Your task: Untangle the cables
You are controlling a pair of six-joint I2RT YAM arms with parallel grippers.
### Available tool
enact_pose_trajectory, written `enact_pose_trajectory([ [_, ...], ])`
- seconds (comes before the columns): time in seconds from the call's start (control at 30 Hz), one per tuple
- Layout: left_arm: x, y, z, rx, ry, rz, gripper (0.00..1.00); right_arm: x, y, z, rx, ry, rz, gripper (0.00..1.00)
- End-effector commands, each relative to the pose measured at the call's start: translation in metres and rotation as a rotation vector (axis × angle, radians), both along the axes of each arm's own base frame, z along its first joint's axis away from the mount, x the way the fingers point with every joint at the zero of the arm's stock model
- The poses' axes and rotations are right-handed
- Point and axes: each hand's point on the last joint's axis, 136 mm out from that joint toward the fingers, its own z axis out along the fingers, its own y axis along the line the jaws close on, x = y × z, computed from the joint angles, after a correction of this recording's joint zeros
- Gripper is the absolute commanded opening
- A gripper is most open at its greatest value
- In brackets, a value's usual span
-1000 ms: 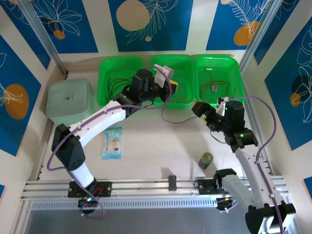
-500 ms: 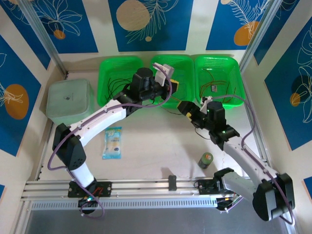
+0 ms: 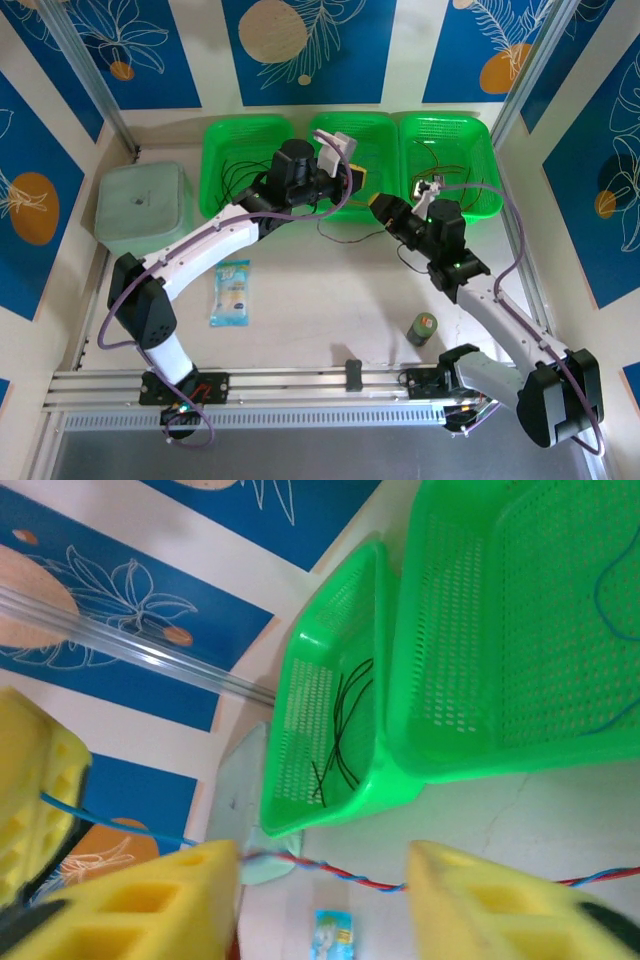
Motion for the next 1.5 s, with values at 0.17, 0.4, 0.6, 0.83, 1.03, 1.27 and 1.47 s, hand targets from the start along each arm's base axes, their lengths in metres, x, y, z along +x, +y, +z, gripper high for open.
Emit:
enact_pose_trajectory([
  [0.17, -0.006, 0.002, 0.025, -0.042, -0.015, -0.013, 0.0, 0.003, -0.009, 0.036, 0.001, -0.105, -0.013, 0.08],
  [0.4, -0.008, 0.013, 0.039, -0.058, -0.027, 0.025, 0.0, -0.006, -0.02, 0.063, -0.044, -0.142, -0.034, 0.0],
  [0.6, -0.001, 0.04, 0.057, -0.074, -0.092, 0.162, 0.0, -0.022, -0.028, 0.103, -0.143, -0.242, -0.046, 0.0],
  [0.83, -0.008, 0.061, 0.08, -0.094, -0.156, 0.205, 0.0, -0.034, -0.03, 0.156, -0.242, -0.401, -0.049, 0.0],
  [1.03, -0.017, 0.081, 0.103, -0.047, -0.211, 0.229, 0.0, -0.035, -0.031, 0.196, -0.325, -0.525, -0.067, 0.0],
  [1.27, -0.012, 0.125, 0.123, -0.041, -0.202, 0.302, 0.0, -0.031, -0.045, 0.235, -0.387, -0.631, -0.126, 0.0],
  [1.47, -0.01, 0.157, 0.132, -0.03, -0.207, 0.361, 0.0, -0.025, -0.058, 0.249, -0.425, -0.658, -0.176, 0.0],
])
